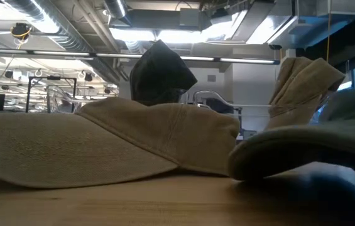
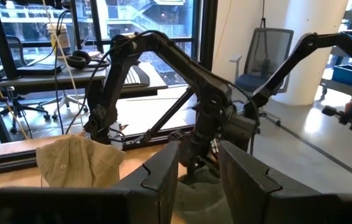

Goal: Pick & Place hat
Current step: Put the right blue cap into the left transparent bin

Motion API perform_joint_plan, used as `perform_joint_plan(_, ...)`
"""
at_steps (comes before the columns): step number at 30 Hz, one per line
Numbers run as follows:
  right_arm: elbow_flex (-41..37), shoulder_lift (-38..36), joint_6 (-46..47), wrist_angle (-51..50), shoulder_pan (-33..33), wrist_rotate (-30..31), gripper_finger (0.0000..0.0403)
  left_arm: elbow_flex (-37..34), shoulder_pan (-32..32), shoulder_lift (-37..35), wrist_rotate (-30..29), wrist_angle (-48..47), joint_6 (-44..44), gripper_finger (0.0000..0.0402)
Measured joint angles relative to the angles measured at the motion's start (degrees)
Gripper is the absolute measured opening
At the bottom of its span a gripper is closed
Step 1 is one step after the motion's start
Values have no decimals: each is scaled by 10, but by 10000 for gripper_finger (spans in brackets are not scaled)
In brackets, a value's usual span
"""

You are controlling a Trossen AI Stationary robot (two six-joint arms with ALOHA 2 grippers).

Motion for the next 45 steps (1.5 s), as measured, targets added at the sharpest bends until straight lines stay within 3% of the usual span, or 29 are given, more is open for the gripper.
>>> perform_joint_plan(6, 19, -44, -27, -15, 8, 67, 2, 0, 0, 0, 0, 0, 0, 108)
perform_joint_plan(16, 102, -52, -202, -92, 0, 128, 1, 0, -3, 6, 0, 23, -7, 108)
perform_joint_plan(22, 153, -52, -280, -102, -19, 203, 0, 0, -18, 58, -1, 96, -36, 120)
perform_joint_plan(28, 240, -53, -362, -158, -40, 246, 0, 4, -22, 126, 1, 112, -101, 156)
perform_joint_plan(37, 335, -53, -481, -178, -68, 277, 0, 61, -22, 184, 17, 123, -131, 209)
perform_joint_plan(41, 365, -53, -519, -177, -79, 279, 0, 63, -26, 195, 35, 148, -159, 213)
perform_joint_plan(45, 387, -53, -550, -176, -86, 279, 0, 63, -33, 212, 25, 173, -122, 211)
